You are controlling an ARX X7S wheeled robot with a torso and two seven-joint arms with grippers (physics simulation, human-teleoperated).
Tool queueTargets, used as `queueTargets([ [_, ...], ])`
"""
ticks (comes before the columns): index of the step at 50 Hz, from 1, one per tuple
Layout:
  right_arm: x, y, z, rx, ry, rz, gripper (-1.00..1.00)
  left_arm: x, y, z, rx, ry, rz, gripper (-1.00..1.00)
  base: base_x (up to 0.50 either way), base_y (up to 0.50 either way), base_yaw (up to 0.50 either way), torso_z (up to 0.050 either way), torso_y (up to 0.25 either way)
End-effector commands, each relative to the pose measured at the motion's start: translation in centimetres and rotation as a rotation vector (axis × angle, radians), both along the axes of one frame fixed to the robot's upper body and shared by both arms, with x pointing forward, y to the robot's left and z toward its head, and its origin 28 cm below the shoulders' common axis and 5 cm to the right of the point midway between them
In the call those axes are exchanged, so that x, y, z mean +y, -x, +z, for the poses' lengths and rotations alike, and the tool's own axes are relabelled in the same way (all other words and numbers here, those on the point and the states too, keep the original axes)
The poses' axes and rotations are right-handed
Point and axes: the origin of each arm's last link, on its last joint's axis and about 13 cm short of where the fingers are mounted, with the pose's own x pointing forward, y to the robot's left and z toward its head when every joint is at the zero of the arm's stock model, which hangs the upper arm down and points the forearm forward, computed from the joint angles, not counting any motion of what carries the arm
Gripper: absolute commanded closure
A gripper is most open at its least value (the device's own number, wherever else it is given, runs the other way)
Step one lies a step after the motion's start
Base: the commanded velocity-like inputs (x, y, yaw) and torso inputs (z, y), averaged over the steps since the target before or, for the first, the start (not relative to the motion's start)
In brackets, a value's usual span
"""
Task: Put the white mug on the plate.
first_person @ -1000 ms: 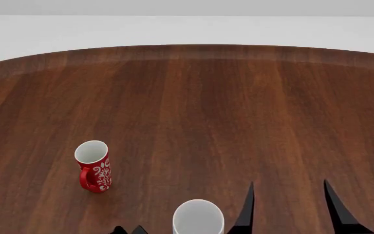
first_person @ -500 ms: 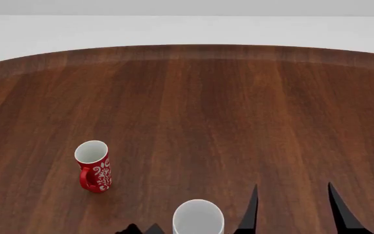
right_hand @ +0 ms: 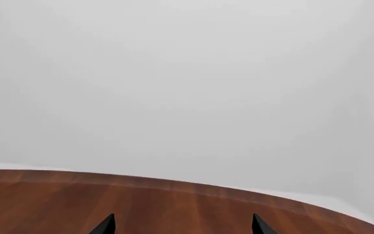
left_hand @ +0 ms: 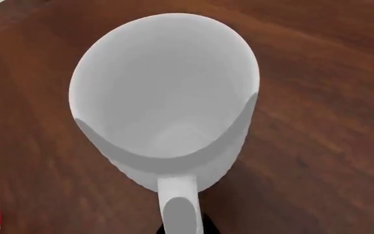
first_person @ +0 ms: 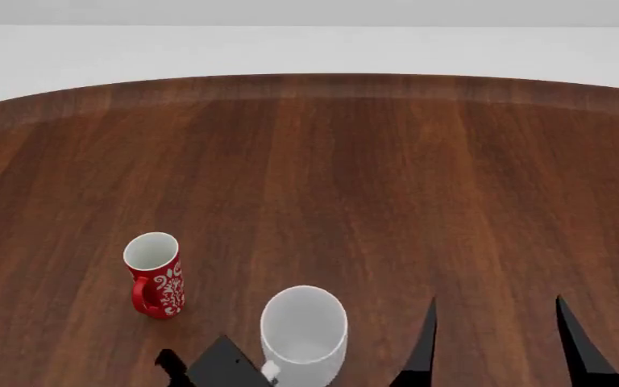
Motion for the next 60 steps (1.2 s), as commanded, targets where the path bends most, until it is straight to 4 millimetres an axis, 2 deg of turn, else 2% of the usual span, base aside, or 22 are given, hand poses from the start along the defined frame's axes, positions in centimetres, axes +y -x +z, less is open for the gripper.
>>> queueTargets([
  [1, -0.3, -0.1, 1.2, -0.026, 0.004, -0.028, -1.00, -0.3, 2.4, 4.7, -0.119, 0.016, -0.105, 1.00, 0.00, 0.00, 0.00, 0.000, 0.000],
  [8, -1.2, 0.2, 2.3, -0.049, 0.016, -0.072, -1.00, -2.9, 5.2, 8.0, -0.176, 0.025, -0.299, 1.00, 0.00, 0.00, 0.00, 0.000, 0.000],
  [13, -1.5, 0.4, 2.7, -0.057, 0.029, -0.087, -1.00, -4.5, 6.7, 8.7, -0.176, 0.009, -0.412, 1.00, 0.00, 0.00, 0.00, 0.000, 0.000],
  [26, -2.3, 1.9, 5.9, -0.113, 0.079, -0.127, -1.00, -6.9, 8.5, 8.5, -0.162, -0.017, -0.555, 1.00, 0.00, 0.00, 0.00, 0.000, 0.000],
  [36, -2.2, 3.3, 8.9, -0.189, 0.121, -0.121, -1.00, -7.5, 9.3, 9.0, -0.183, -0.016, -0.600, 1.00, 0.00, 0.00, 0.00, 0.000, 0.000],
  [46, -2.1, 3.8, 10.2, -0.214, 0.132, -0.118, -1.00, -8.4, 9.7, 8.8, -0.166, -0.030, -0.648, 1.00, 0.00, 0.00, 0.00, 0.000, 0.001],
  [52, -2.0, 3.7, 9.9, -0.215, 0.128, -0.114, -1.00, -9.2, 10.1, 8.7, -0.138, -0.056, -0.693, 1.00, 0.00, 0.00, 0.00, 0.000, 0.000],
  [60, -2.2, 3.8, 9.8, -0.214, 0.128, -0.114, -1.00, -10.2, 8.8, 6.6, -0.060, -0.104, -0.710, 1.00, 0.00, 0.00, 0.00, 0.000, 0.000],
])
